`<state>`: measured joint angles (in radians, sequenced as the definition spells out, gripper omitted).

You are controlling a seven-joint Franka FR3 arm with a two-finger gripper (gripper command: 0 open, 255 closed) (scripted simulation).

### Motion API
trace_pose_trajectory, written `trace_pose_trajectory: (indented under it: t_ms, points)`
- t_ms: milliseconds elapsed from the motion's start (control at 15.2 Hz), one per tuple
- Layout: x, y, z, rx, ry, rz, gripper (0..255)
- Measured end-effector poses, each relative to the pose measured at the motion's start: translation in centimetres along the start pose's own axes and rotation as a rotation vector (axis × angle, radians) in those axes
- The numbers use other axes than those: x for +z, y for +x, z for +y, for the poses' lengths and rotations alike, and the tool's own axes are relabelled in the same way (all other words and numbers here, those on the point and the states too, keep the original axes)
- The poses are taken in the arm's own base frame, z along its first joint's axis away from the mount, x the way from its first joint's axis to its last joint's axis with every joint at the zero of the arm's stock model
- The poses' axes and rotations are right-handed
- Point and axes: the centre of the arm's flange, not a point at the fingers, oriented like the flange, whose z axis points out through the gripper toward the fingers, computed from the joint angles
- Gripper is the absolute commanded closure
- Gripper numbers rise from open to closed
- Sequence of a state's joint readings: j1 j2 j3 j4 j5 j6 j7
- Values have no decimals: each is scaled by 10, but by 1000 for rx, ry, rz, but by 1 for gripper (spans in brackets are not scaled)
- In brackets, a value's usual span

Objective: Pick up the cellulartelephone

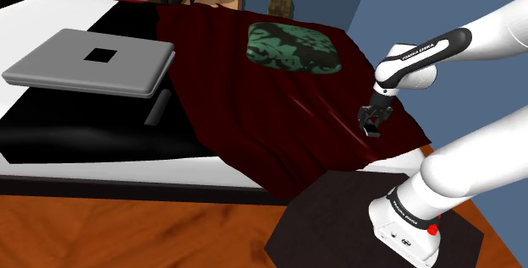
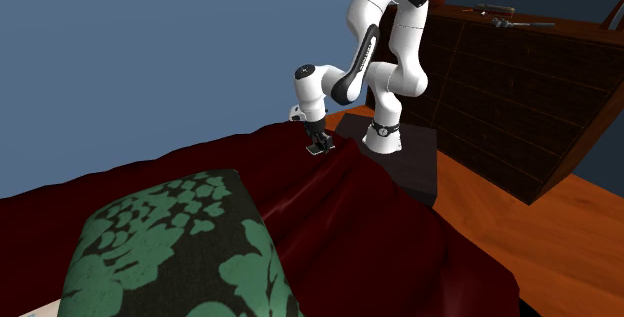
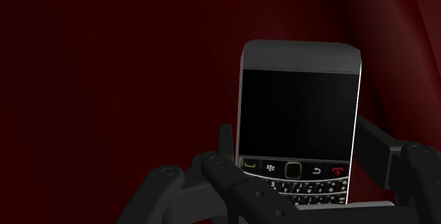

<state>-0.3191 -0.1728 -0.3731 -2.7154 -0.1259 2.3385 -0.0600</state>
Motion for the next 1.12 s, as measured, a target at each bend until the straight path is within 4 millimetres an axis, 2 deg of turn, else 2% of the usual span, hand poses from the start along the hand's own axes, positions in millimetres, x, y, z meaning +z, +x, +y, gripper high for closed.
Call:
trace_pose_trajectory:
  t_ms: [396,1122]
  points:
    - [-2,0,0,0,0,0,255]
    - [-56,-13,-1,-1,0,0,255]
